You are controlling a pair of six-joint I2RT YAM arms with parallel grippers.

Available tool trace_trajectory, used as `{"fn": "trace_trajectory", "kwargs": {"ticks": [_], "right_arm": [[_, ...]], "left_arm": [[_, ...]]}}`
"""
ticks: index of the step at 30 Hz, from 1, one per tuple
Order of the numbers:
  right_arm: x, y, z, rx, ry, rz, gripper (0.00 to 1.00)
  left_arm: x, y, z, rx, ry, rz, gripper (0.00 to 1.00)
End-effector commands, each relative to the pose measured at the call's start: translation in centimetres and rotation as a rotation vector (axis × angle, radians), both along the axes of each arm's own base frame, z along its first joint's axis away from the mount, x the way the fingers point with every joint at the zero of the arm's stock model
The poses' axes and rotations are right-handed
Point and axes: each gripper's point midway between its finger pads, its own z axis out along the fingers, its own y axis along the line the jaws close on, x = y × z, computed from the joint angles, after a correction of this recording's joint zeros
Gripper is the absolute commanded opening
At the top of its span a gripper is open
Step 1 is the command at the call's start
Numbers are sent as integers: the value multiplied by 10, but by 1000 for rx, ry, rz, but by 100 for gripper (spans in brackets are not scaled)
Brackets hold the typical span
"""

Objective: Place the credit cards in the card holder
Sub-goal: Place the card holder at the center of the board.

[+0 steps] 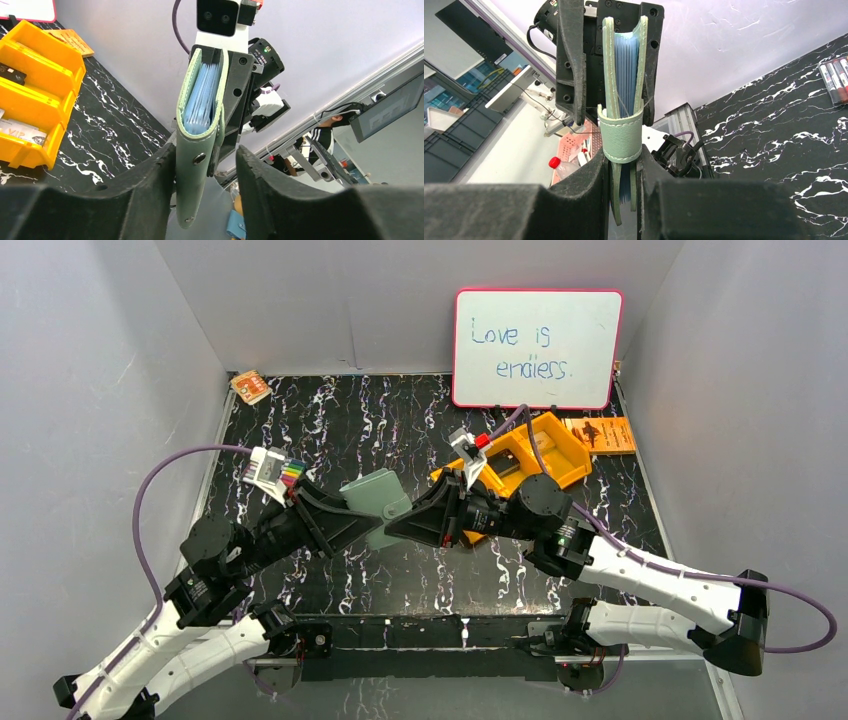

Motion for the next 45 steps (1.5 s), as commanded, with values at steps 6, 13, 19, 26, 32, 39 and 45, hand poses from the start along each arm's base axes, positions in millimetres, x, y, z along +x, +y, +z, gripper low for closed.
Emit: {"fn": "trace_trajectory", "kwargs": {"ticks": [6, 13, 19, 26, 32, 39, 45], "right_arm": [[-4, -8, 33, 126, -35, 3, 0], [-9, -11, 29, 75, -60, 25, 0], [-15, -14, 24, -28, -94, 54, 57], [-6, -28, 25, -116, -130, -30, 84], [9, -33, 24, -137, -124, -124, 84], [57, -45, -17, -326, -16, -392, 81], [85, -68, -86, -566, 76, -589, 83]], "left_arm": [[-1, 4, 11, -53, -48, 14, 22], [1, 8, 10, -47, -39, 36, 0], [-1, 12, 8, -35, -24, 45, 0], [-3, 16, 1, -3, -3, 47, 0], [-5, 18, 0, 1, 3, 44, 0], [38, 30, -69, 263, 233, 285, 0], [73, 17, -165, 692, 394, 369, 0]]}}
